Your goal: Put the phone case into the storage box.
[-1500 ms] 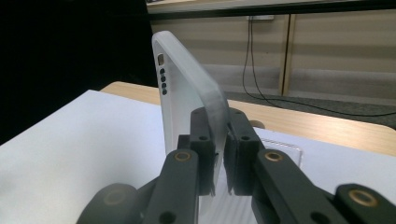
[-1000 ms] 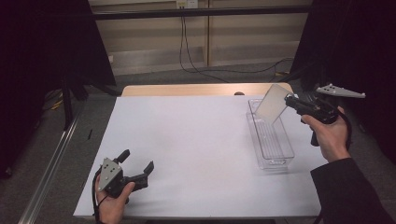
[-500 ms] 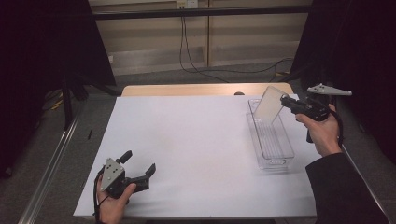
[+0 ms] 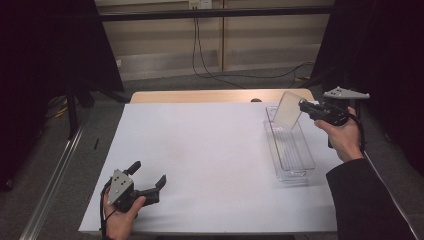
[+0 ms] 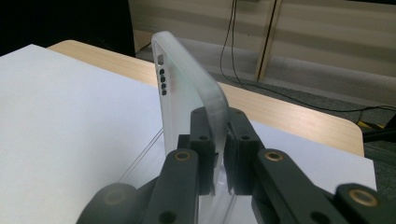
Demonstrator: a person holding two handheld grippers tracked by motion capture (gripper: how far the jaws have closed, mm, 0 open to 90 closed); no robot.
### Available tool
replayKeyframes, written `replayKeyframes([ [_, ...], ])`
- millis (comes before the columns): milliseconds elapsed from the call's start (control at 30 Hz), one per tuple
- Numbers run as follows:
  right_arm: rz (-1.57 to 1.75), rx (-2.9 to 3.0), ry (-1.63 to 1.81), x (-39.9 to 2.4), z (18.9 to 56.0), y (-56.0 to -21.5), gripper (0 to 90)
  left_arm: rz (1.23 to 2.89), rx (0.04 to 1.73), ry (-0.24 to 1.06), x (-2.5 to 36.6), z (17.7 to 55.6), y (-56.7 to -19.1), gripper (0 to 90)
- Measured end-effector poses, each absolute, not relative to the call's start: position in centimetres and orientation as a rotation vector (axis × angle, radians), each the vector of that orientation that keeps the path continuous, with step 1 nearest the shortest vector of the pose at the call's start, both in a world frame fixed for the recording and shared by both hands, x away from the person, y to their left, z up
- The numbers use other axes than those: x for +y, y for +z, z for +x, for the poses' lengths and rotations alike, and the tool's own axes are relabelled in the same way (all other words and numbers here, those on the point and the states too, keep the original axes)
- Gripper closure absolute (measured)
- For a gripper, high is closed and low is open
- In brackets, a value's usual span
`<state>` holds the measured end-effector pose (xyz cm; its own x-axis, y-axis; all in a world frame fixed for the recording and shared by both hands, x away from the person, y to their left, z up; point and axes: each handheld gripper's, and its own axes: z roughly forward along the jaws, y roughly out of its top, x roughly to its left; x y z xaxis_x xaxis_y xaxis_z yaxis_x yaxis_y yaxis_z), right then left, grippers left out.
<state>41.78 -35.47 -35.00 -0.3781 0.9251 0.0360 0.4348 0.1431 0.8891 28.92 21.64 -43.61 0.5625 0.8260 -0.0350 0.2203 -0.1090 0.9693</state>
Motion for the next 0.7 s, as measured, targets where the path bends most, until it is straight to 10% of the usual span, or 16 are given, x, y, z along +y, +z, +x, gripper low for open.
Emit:
replayKeyframes([
  [700,1.27,1.953,1.095,-34.5,45.1,-35.9,83.0,1.64,0.893,0.68,22.0,29.0,-43.4,3.7],
])
